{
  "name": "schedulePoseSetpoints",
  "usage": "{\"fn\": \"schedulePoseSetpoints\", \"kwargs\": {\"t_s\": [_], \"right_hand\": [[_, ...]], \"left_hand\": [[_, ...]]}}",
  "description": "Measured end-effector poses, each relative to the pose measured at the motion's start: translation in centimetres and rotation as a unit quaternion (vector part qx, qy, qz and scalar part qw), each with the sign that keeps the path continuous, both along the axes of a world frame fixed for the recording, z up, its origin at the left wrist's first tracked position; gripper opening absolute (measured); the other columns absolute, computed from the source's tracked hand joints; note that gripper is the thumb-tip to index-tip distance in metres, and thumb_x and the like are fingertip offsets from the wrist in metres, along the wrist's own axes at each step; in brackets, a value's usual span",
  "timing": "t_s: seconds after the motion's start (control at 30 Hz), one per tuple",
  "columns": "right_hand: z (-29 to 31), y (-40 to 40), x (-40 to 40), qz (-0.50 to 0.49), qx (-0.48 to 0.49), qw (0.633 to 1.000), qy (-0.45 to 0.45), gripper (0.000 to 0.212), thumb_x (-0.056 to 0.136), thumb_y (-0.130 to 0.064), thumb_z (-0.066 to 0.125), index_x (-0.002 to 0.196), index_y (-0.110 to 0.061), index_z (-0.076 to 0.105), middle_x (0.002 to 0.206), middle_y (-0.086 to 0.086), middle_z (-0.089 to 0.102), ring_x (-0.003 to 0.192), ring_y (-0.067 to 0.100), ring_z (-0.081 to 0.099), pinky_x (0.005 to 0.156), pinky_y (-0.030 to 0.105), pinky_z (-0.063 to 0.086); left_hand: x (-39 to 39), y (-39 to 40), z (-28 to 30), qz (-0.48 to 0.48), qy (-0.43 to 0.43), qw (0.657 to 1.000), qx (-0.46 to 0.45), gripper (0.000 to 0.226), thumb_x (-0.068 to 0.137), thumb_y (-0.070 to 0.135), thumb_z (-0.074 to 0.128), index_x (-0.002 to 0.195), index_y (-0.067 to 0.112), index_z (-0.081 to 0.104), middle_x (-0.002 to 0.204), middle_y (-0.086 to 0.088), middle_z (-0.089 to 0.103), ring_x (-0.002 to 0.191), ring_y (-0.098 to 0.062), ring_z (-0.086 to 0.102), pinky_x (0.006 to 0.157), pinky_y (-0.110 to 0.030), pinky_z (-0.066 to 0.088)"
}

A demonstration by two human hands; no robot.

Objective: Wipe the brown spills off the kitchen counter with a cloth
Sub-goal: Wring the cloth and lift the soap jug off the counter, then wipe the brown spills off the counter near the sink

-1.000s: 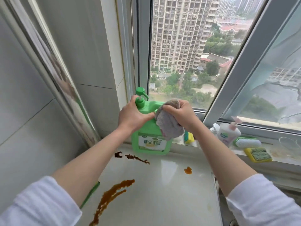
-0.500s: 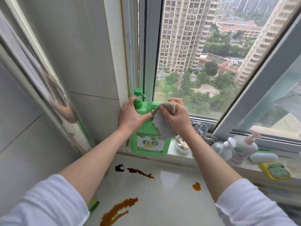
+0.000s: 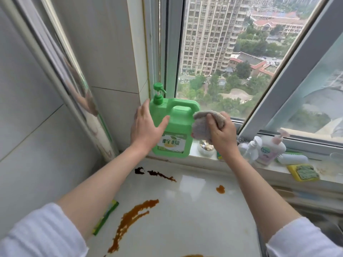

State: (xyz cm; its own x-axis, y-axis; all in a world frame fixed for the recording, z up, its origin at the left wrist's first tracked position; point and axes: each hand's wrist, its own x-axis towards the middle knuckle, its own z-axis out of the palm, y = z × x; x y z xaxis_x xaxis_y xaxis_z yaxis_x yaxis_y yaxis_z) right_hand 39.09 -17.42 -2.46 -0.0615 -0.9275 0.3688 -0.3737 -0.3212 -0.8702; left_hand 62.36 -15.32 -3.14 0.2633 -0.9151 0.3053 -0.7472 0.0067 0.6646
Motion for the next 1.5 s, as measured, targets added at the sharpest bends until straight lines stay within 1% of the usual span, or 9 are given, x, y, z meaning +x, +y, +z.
{"fn": "schedulePoseSetpoints", "kwargs": {"t_s": [0.13, 0.3, 0.47, 0.6, 0.93, 1.1, 1.3, 1.4, 1.5], "right_hand": [[-5.5, 2.9, -1.7, -0.004, 0.171, 0.984, -0.049, 0.021, 0.095, -0.031, 0.062, 0.096, -0.011, 0.069, 0.086, -0.006, 0.067, 0.082, -0.002, 0.063, 0.074, 0.017, 0.051], [-14.5, 5.7, -0.7, -0.002, 0.456, 0.880, -0.136, 0.016, 0.087, -0.023, 0.067, 0.097, -0.011, 0.070, 0.099, 0.017, 0.074, 0.088, 0.028, 0.071, 0.083, 0.042, 0.057], [-18.5, 6.6, 0.4, -0.046, 0.353, 0.932, 0.059, 0.010, 0.083, -0.016, 0.060, 0.075, -0.020, 0.060, 0.075, 0.003, 0.067, 0.070, 0.023, 0.061, 0.059, 0.031, 0.047], [-23.2, 5.2, 2.5, -0.081, 0.338, 0.897, 0.273, 0.014, 0.084, -0.022, 0.054, 0.071, -0.022, 0.049, 0.090, 0.004, 0.053, 0.085, 0.028, 0.051, 0.067, 0.037, 0.044], [-26.3, 7.7, 14.2, 0.268, 0.323, 0.860, 0.291, 0.027, 0.087, -0.024, 0.053, 0.061, -0.021, 0.046, 0.079, 0.002, 0.055, 0.065, 0.021, 0.055, 0.050, 0.019, 0.037], [-25.7, 4.2, 9.9, 0.017, 0.324, 0.921, 0.216, 0.029, 0.094, -0.014, 0.050, 0.065, -0.009, 0.051, 0.081, 0.008, 0.054, 0.061, 0.023, 0.056, 0.044, 0.020, 0.039], [-26.9, 7.0, 15.0, 0.280, 0.283, 0.872, 0.285, 0.019, 0.086, -0.027, 0.050, 0.074, -0.017, 0.061, 0.096, -0.005, 0.058, 0.079, 0.020, 0.055, 0.067, 0.029, 0.040], [-27.2, 4.6, 13.1, 0.193, 0.293, 0.877, 0.328, 0.024, 0.084, -0.029, 0.046, 0.066, -0.018, 0.058, 0.084, 0.001, 0.060, 0.070, 0.023, 0.055, 0.062, 0.038, 0.049], [-28.0, 1.1, 14.2, 0.136, 0.291, 0.902, 0.290, 0.024, 0.096, -0.024, 0.045, 0.102, -0.017, 0.068, 0.111, -0.003, 0.057, 0.090, 0.019, 0.056, 0.076, 0.031, 0.047]], "left_hand": [[0.5, 5.5, -5.0, -0.040, -0.019, 0.999, -0.016, 0.026, 0.097, 0.034, 0.053, 0.120, 0.022, 0.056, 0.115, 0.006, 0.059, 0.103, -0.013, 0.060, 0.082, -0.031, 0.050], [3.4, 7.6, -13.4, -0.093, -0.062, 0.971, 0.210, 0.027, 0.098, 0.035, 0.049, 0.121, 0.027, 0.062, 0.127, 0.003, 0.059, 0.116, -0.018, 0.057, 0.094, -0.035, 0.049], [6.2, 9.3, -20.2, -0.139, -0.119, 0.904, 0.385, 0.044, 0.102, 0.031, 0.042, 0.145, 0.026, 0.047, 0.152, -0.002, 0.045, 0.137, -0.021, 0.044, 0.114, -0.033, 0.035], [7.0, 9.1, -22.4, -0.152, -0.109, 0.897, 0.400, 0.045, 0.104, 0.024, 0.035, 0.149, 0.022, 0.042, 0.158, -0.004, 0.035, 0.144, -0.020, 0.034, 0.118, -0.031, 0.025], [9.5, 7.2, -24.1, -0.195, -0.153, 0.859, 0.448, 0.050, 0.105, 0.021, 0.029, 0.154, 0.017, 0.032, 0.159, -0.006, 0.032, 0.143, -0.026, 0.036, 0.117, -0.035, 0.030], [10.5, 7.6, -24.0, -0.187, -0.095, 0.857, 0.471, 0.055, 0.105, 0.021, 0.026, 0.159, 0.022, 0.014, 0.163, -0.006, 0.023, 0.147, -0.026, 0.028, 0.118, -0.032, 0.025], [10.8, 7.6, -24.4, -0.180, -0.069, 0.871, 0.452, 0.047, 0.103, 0.019, 0.031, 0.150, 0.023, 0.031, 0.149, -0.011, 0.046, 0.130, -0.030, 0.049, 0.106, -0.038, 0.041], [10.9, 8.3, -24.7, -0.179, -0.066, 0.883, 0.430, 0.045, 0.101, 0.016, 0.032, 0.146, 0.023, 0.037, 0.149, -0.004, 0.045, 0.131, -0.025, 0.047, 0.109, -0.039, 0.039], [11.2, 8.5, -25.4, -0.174, -0.041, 0.886, 0.427, 0.042, 0.098, 0.013, 0.034, 0.138, 0.025, 0.043, 0.145, -0.002, 0.048, 0.129, -0.022, 0.048, 0.107, -0.037, 0.040]]}}
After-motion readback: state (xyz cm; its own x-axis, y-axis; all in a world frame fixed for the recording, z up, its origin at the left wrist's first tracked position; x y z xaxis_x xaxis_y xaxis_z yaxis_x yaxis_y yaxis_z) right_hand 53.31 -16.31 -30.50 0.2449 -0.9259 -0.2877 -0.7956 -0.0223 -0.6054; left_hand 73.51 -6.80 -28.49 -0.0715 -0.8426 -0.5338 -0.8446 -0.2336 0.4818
